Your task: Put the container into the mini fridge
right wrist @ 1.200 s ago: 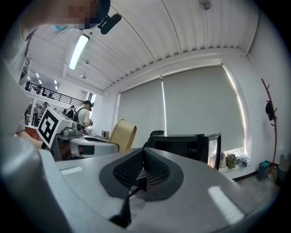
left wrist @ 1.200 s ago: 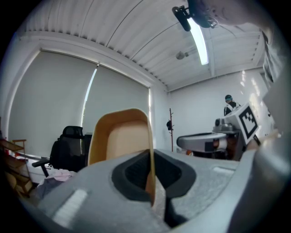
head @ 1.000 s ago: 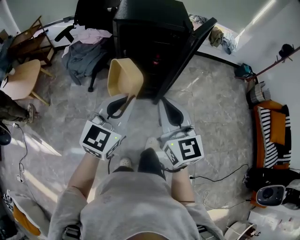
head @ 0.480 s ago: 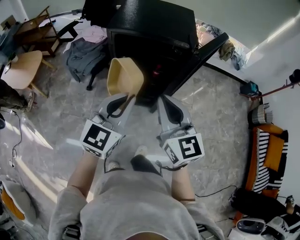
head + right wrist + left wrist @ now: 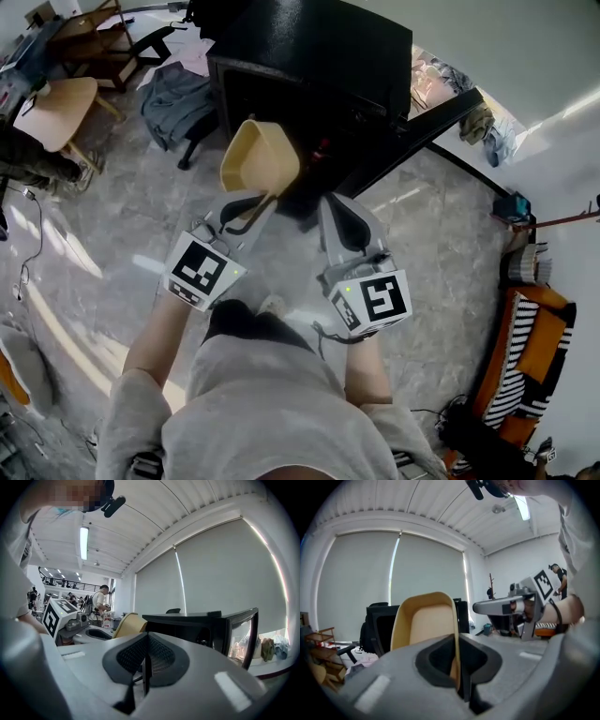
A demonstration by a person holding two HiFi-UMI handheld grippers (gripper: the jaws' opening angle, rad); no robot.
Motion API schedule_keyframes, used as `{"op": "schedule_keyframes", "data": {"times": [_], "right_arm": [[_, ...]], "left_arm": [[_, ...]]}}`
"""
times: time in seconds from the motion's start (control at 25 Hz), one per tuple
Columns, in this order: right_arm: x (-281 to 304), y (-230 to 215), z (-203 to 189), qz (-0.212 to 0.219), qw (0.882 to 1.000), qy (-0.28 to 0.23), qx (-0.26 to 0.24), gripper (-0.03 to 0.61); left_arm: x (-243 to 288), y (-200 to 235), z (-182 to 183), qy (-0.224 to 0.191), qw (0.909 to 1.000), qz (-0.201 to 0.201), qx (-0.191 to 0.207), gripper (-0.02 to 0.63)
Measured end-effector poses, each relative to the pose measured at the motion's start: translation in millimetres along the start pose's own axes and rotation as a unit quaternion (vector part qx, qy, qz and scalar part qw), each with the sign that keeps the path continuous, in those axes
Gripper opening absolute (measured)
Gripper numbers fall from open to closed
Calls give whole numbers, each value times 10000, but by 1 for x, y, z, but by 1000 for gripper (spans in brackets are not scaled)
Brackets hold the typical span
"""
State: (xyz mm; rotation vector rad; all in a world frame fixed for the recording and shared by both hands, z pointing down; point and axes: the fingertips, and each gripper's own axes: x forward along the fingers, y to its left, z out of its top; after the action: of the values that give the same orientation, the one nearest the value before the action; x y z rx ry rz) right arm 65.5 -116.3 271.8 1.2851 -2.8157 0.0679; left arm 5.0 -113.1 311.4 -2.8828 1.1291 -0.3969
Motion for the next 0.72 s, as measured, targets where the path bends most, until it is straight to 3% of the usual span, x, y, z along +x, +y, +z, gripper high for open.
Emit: {"op": "schedule_keyframes", "data": {"times": [0.28,0.72], "right_arm": [[18,-28,-38,-46,9993,270,247,0],[45,-55,-97,-340,9972,506,439,0]], "left_arm": [[45,2,-51,728,9964,-429,19,6],[106,23,-149,1711,9770,-1161,523,5]]}}
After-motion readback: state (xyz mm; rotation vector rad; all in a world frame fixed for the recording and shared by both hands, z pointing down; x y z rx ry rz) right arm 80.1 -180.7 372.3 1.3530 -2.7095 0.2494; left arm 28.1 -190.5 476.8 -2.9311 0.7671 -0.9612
